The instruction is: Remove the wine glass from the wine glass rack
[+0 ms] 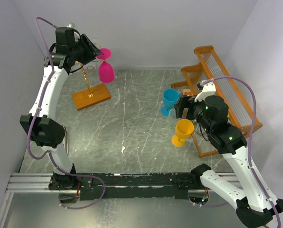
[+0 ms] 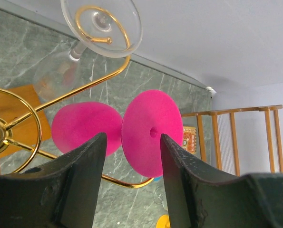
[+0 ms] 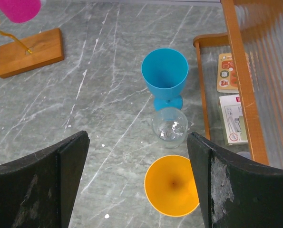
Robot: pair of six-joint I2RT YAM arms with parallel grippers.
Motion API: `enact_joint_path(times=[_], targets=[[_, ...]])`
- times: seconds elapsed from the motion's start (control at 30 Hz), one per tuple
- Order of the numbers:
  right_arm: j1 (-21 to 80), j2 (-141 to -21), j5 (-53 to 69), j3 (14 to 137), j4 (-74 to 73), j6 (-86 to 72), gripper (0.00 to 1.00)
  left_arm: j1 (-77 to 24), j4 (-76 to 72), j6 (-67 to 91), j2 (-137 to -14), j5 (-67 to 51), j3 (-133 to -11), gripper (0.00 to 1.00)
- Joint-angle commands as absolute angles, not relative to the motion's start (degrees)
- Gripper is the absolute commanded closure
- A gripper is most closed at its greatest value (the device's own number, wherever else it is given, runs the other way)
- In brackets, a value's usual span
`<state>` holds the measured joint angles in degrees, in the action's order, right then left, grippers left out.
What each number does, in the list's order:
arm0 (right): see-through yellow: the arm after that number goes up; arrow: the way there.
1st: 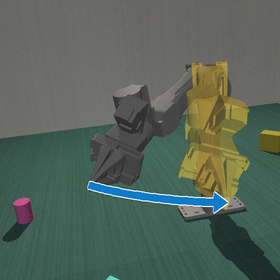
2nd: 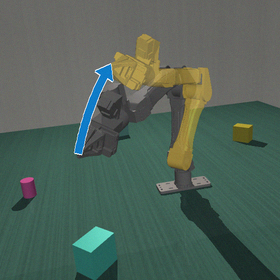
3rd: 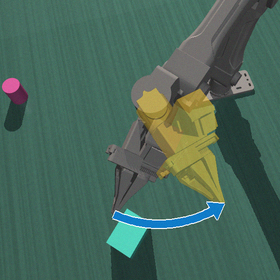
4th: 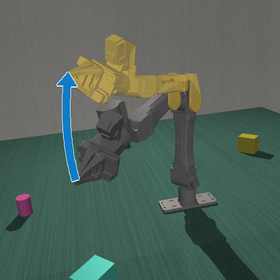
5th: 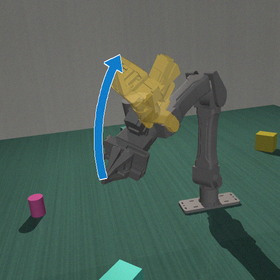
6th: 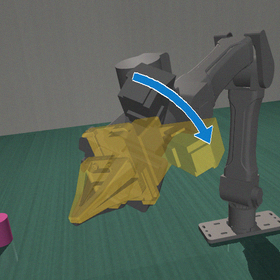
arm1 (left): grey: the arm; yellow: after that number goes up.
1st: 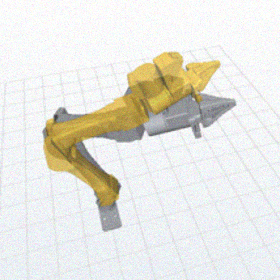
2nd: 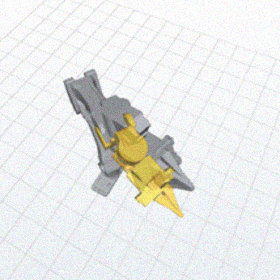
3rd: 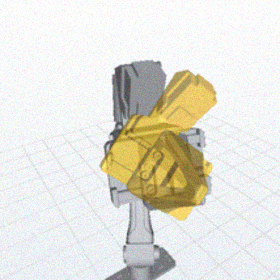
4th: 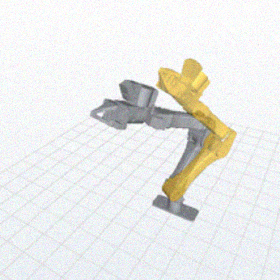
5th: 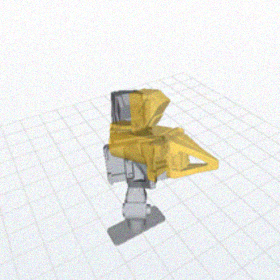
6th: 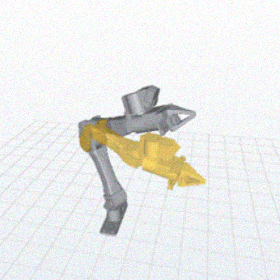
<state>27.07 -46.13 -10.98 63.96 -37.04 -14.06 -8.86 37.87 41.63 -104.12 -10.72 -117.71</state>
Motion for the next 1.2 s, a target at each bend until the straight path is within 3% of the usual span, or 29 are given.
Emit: enact_joint_path(times=[0.0,1.17], targets=[[26.89,-44.93,-12.39,62.92,-35.38,-13.07,0.15,-9.93,36.48,41.68,-104.57,-9.67,-120.15,0.42],[26.89,-43.85,-11.07,64.13,-36.97,-14.76,0.14,-10.20,34.33,43.49,-100.79,-9.79,-118.22,0.92]])
